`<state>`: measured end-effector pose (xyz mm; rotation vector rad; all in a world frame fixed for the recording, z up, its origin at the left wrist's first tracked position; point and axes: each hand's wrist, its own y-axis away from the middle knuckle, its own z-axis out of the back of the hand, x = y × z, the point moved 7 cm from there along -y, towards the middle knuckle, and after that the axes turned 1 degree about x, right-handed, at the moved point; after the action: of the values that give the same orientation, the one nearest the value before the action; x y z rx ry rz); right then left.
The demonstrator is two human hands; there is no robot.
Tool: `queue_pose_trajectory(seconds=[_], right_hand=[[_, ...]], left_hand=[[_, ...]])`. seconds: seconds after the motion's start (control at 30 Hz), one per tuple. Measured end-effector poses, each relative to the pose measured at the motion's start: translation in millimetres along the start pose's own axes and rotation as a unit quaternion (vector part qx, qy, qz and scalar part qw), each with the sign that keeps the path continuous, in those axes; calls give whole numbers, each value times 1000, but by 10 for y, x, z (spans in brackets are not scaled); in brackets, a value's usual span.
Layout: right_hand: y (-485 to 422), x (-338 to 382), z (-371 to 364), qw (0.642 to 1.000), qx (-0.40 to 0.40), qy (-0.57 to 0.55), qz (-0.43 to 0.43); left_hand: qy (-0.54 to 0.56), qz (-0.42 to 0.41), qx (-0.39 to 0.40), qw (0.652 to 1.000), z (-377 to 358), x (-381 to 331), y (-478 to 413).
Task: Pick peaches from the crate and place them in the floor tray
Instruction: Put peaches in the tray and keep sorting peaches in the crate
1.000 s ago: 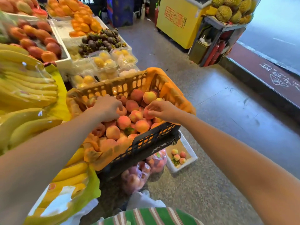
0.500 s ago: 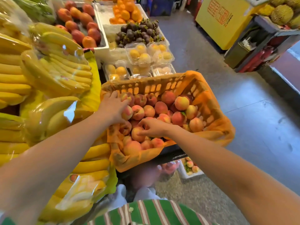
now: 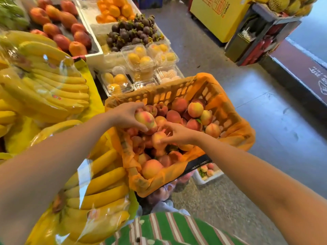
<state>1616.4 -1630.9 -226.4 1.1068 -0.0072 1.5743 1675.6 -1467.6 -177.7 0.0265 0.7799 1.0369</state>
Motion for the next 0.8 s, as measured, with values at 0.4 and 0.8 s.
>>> queue_pose_trajectory(seconds=[0.4,0.8], right_hand=[[427,-558,683,901,8,-431,-60],[736,-745,1237,920,-56,-386,-35]], left_hand=[[510,-19,165,844,-410,-537,-358],[517,-56,208,828,-551,-998,-867]])
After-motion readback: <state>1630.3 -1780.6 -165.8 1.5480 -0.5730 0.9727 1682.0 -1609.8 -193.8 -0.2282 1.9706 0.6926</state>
